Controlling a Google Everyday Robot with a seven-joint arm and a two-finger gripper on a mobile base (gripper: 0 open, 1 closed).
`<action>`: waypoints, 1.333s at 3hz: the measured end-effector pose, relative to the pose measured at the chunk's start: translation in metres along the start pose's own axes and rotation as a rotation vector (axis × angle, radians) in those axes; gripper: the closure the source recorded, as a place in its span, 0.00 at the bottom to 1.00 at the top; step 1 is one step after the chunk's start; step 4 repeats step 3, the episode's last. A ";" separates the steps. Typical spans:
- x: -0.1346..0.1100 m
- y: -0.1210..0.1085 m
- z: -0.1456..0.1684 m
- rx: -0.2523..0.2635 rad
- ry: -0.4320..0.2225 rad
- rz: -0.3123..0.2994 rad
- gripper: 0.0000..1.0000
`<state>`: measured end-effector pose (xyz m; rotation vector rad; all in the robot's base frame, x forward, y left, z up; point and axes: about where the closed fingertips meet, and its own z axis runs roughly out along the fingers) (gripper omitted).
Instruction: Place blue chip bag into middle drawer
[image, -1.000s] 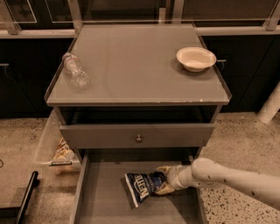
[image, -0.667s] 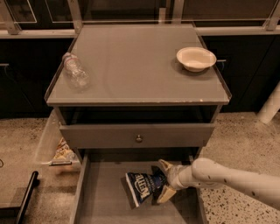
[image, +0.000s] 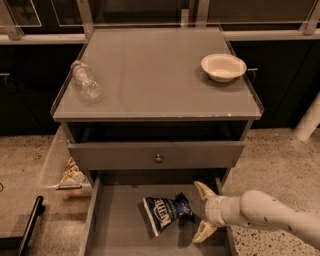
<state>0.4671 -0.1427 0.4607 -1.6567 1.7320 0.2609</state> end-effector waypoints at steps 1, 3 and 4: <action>-0.012 0.004 -0.061 0.045 -0.017 -0.040 0.00; -0.027 0.000 -0.136 0.088 -0.045 -0.090 0.00; -0.027 0.000 -0.136 0.088 -0.045 -0.090 0.00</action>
Offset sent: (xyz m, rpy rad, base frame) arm -0.0606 -0.0985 0.2022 0.0204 -0.2409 0.0338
